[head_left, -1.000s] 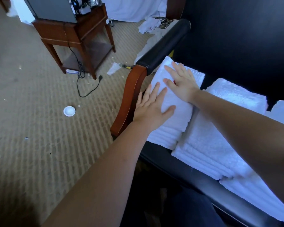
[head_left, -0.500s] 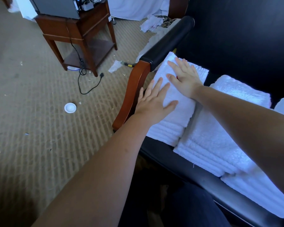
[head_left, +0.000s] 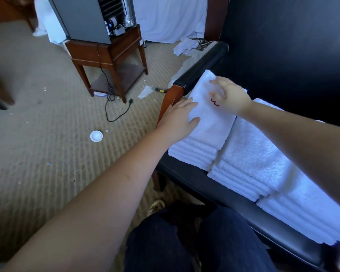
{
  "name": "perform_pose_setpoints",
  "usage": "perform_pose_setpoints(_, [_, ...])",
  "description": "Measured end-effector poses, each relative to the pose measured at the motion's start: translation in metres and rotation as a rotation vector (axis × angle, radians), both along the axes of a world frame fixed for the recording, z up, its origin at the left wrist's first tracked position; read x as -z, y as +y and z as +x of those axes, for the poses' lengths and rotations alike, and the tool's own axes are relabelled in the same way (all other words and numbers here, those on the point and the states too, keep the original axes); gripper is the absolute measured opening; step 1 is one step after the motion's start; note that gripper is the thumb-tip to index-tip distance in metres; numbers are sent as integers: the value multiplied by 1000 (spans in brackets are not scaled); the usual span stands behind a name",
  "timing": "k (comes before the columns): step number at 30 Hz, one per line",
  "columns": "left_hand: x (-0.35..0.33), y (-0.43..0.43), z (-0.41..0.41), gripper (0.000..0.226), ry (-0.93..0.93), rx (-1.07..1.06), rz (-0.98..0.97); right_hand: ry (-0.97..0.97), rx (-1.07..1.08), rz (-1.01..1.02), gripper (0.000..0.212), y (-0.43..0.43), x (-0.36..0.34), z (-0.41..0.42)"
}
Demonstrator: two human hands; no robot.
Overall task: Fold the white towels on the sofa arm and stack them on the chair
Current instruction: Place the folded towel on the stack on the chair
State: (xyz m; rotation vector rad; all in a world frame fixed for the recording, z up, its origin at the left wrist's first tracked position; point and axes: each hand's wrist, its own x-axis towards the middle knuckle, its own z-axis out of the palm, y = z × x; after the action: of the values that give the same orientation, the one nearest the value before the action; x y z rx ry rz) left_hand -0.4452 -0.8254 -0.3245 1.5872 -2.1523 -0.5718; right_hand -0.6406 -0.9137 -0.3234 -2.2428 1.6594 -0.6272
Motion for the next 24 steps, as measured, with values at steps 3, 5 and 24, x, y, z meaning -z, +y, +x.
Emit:
perform_pose_setpoints(3, [-20, 24, 14, 51, -56, 0, -12, 45, -59, -39, 44, 29, -16, -3])
perform_pose_setpoints(5, [-34, 43, 22, 47, -75, -31, -27, 46, -90, -74, 41, 48, -31, -4])
perform_pose_setpoints(24, [-177, 227, 80, 37, -301, -257, -232, 146, -225, -245, 26, 226, -191, 21])
